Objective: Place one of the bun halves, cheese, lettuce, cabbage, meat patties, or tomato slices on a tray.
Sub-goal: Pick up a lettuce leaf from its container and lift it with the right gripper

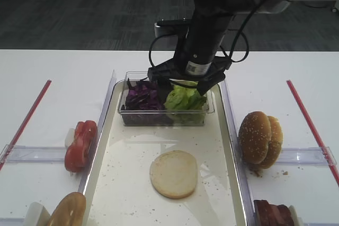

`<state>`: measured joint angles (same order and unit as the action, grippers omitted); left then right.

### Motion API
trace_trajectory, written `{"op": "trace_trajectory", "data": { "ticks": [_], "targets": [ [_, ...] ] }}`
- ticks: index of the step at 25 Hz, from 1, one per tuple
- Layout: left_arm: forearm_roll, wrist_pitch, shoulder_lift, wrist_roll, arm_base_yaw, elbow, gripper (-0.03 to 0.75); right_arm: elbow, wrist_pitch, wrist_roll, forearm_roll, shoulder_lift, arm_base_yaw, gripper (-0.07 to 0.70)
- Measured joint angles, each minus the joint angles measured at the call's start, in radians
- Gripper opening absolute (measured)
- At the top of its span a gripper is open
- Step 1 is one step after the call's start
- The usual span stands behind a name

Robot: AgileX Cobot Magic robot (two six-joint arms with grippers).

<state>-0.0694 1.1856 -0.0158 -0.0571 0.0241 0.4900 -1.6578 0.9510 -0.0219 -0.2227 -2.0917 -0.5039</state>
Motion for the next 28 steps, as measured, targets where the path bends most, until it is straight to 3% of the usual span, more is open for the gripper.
{"op": "trace_trajectory", "data": {
  "ticks": [8,17,28],
  "targets": [
    [0.0,0.0,0.0,0.0,0.0,0.0,0.491,-0.002,-0.034,0.0,0.063,-0.022,0.0,0.628],
    [0.0,0.0,0.0,0.0,0.0,0.0,0.491,-0.002,-0.06,0.002,0.069,-0.06,-0.002,0.614],
    [0.0,0.0,0.0,0.0,0.0,0.0,0.491,-0.002,-0.062,0.022,0.117,-0.06,-0.002,0.475]
  ]
}}
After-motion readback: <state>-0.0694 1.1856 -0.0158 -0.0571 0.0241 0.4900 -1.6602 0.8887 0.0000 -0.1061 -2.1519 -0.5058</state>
